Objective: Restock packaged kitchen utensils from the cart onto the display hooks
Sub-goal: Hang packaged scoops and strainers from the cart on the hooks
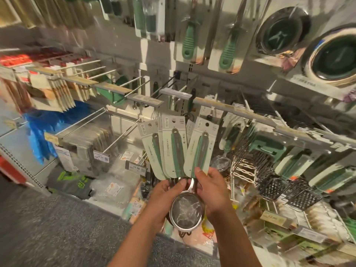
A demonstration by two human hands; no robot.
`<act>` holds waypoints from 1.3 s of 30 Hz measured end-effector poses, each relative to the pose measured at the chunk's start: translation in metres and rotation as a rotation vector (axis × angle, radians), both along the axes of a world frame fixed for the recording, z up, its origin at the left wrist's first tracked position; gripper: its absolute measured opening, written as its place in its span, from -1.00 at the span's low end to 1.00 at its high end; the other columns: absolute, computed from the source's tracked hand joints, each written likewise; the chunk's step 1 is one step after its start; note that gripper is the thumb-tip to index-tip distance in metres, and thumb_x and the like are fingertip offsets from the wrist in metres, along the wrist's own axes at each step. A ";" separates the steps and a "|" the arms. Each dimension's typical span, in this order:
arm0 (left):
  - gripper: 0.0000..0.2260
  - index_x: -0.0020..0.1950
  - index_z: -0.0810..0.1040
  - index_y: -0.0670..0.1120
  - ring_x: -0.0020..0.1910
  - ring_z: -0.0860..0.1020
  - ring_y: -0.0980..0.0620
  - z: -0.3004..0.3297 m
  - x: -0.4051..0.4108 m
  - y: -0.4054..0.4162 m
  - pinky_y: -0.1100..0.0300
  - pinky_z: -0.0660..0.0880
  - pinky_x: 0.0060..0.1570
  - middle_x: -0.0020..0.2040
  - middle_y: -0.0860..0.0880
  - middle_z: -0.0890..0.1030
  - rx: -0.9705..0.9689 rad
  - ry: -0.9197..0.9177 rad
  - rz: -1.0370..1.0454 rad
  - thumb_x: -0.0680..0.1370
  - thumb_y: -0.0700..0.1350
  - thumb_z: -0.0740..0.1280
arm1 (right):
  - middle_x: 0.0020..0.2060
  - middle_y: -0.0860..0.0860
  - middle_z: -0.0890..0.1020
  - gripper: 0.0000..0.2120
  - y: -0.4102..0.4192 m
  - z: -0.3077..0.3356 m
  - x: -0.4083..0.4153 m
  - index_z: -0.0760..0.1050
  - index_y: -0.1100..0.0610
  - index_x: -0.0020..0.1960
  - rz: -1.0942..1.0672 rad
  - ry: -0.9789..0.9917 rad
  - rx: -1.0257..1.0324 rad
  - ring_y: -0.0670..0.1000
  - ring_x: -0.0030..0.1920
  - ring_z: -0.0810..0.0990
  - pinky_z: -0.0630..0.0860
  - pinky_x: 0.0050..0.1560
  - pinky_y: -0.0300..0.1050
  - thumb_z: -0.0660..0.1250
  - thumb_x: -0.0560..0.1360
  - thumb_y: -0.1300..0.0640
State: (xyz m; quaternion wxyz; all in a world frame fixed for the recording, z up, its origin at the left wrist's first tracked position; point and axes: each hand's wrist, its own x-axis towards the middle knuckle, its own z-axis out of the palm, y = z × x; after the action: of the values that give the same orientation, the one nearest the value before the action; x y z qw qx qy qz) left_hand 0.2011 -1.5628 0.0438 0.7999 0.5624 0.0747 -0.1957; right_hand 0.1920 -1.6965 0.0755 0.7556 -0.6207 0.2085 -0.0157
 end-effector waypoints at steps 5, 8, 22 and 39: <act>-0.84 0.10 0.71 -0.17 0.02 0.72 -0.17 -0.002 0.002 -0.009 -0.10 0.62 0.17 0.03 -0.17 0.75 0.027 0.038 -0.023 0.55 -0.17 0.48 | 0.01 0.19 0.74 -0.88 -0.012 0.002 -0.004 0.54 0.12 0.18 -0.042 -0.021 0.032 0.21 -0.06 0.75 0.66 -0.11 0.06 0.34 0.65 0.19; -0.86 0.09 0.72 -0.15 0.03 0.72 -0.19 -0.004 0.003 -0.014 -0.13 0.63 0.17 0.01 -0.15 0.76 0.090 0.014 -0.026 0.55 -0.16 0.49 | -0.02 0.20 0.74 -0.88 -0.020 0.006 -0.011 0.55 0.13 0.18 -0.063 -0.022 0.037 0.17 -0.13 0.73 0.68 -0.16 0.04 0.31 0.66 0.22; -0.79 0.10 0.69 -0.16 0.00 0.74 -0.15 -0.008 0.003 -0.025 -0.17 0.61 0.18 -0.03 -0.12 0.76 0.153 -0.003 -0.069 0.53 -0.08 0.52 | -0.17 -0.01 0.74 -0.82 -0.042 0.016 -0.050 0.55 -0.09 0.07 -0.134 -0.061 -0.138 0.07 -0.10 0.67 0.59 -0.09 -0.03 0.36 0.62 0.20; -0.80 0.04 0.71 -0.08 0.01 0.72 -0.09 -0.008 0.002 -0.028 -0.10 0.58 0.20 -0.07 -0.02 0.77 0.226 -0.039 -0.035 0.50 0.00 0.54 | 0.06 -0.03 0.70 -0.80 -0.073 0.040 -0.006 0.58 0.05 0.24 -0.293 -0.047 -0.337 -0.01 0.02 0.68 0.56 -0.11 -0.09 0.36 0.63 0.07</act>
State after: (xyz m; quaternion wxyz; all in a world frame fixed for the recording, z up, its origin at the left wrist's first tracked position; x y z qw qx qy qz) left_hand 0.2032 -1.5910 0.0356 0.7292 0.6539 0.0709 -0.1890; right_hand 0.1857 -1.7698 0.1160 0.6356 -0.7007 0.2730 -0.1744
